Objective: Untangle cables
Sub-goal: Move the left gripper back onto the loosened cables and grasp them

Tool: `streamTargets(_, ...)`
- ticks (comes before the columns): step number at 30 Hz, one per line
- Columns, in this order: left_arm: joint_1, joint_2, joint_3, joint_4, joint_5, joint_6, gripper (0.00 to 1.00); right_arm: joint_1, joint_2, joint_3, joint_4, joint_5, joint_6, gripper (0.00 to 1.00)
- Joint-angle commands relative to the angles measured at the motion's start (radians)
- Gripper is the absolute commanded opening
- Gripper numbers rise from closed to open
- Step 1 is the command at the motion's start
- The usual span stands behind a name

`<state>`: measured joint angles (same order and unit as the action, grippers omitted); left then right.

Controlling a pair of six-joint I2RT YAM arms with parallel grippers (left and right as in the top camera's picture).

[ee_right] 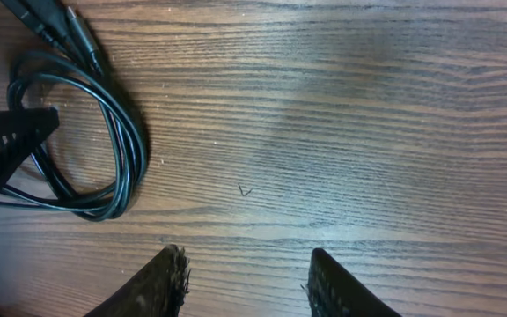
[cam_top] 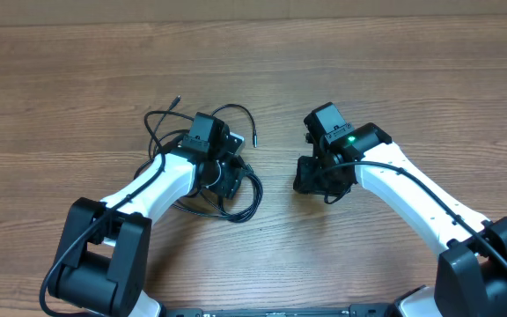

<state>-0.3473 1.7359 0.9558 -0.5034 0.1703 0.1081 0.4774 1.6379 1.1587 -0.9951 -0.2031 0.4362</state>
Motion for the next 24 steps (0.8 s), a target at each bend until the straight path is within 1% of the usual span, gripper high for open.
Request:
streamTargets(1,-0.008,0.011,0.021,0.005,-0.017,0.011,0.70,-0.007,-0.019,0.023,0.001,-0.001,-0.008,0.43)
streamTargets(8,-0.035,0.011,0.011,0.013,-0.029,0.010,0.71,-0.007,-0.019,0.023,0.001,-0.001,-0.008,0.43)
streamTargets(14,-0.060,0.011,0.006,0.014,-0.101,0.000,0.71,-0.007,-0.019,0.023,0.001,-0.001,-0.008,0.43)
streamTargets(24,-0.062,0.011,-0.022,0.047,-0.103,-0.019,0.71,-0.007,-0.019,0.023,0.000,-0.001,-0.008,0.43)
